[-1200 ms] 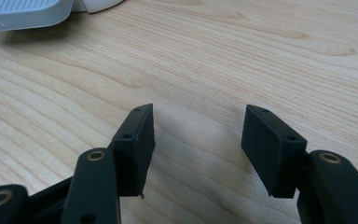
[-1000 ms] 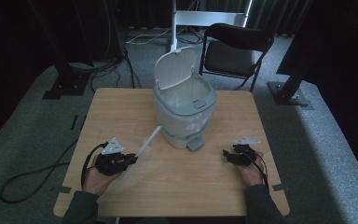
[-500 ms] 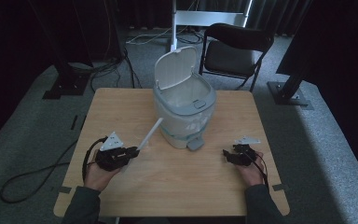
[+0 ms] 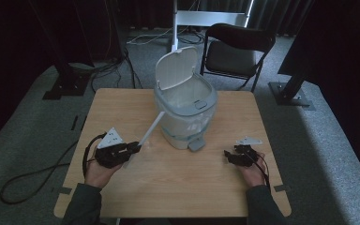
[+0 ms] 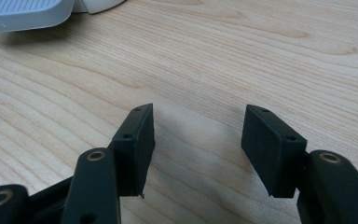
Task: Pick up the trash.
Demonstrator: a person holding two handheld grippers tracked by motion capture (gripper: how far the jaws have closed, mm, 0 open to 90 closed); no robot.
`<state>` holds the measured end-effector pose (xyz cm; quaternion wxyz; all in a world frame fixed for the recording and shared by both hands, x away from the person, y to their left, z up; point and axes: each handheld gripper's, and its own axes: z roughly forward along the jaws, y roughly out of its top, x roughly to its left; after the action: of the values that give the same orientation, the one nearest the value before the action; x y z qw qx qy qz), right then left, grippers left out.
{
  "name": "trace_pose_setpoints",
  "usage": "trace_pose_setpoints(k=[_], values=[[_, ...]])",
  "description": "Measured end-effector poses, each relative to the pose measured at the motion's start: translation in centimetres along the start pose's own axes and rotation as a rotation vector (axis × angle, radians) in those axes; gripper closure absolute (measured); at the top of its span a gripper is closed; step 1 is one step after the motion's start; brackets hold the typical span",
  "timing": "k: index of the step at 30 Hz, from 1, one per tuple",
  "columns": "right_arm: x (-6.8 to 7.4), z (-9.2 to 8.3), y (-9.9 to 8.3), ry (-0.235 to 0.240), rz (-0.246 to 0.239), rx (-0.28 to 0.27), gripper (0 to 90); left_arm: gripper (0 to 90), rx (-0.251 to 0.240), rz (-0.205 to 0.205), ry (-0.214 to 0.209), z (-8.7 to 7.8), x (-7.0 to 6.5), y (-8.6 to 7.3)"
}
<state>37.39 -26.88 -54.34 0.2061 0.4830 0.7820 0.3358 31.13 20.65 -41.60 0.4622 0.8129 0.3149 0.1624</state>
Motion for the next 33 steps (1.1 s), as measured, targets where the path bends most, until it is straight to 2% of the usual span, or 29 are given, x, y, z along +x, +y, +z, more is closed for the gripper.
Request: trace_pose_setpoints(k=[8, 17, 26, 33], values=[[0.0, 0.0, 0.0, 0.0, 0.0, -0.001, 43.5, 79.3, -0.023, 0.014, 0.006, 0.1, 0.2, 1.3], [0.0, 0.0, 0.0, 0.002, 0.0, -0.002, 43.4, 79.3, -0.026, 0.026, 0.005, 1.3, 0.3, 2.9], [0.0, 0.0, 0.0, 0.003, 0.001, -0.001, 43.4, 79.4, 0.03, 0.053, 0.051, 3.0, 0.2, 4.0], [0.0, 0.0, 0.0, 0.002, 0.0, -0.001, 43.4, 79.4, 0.062, 0.06, 0.064, 4.3, 0.1, 4.3]])
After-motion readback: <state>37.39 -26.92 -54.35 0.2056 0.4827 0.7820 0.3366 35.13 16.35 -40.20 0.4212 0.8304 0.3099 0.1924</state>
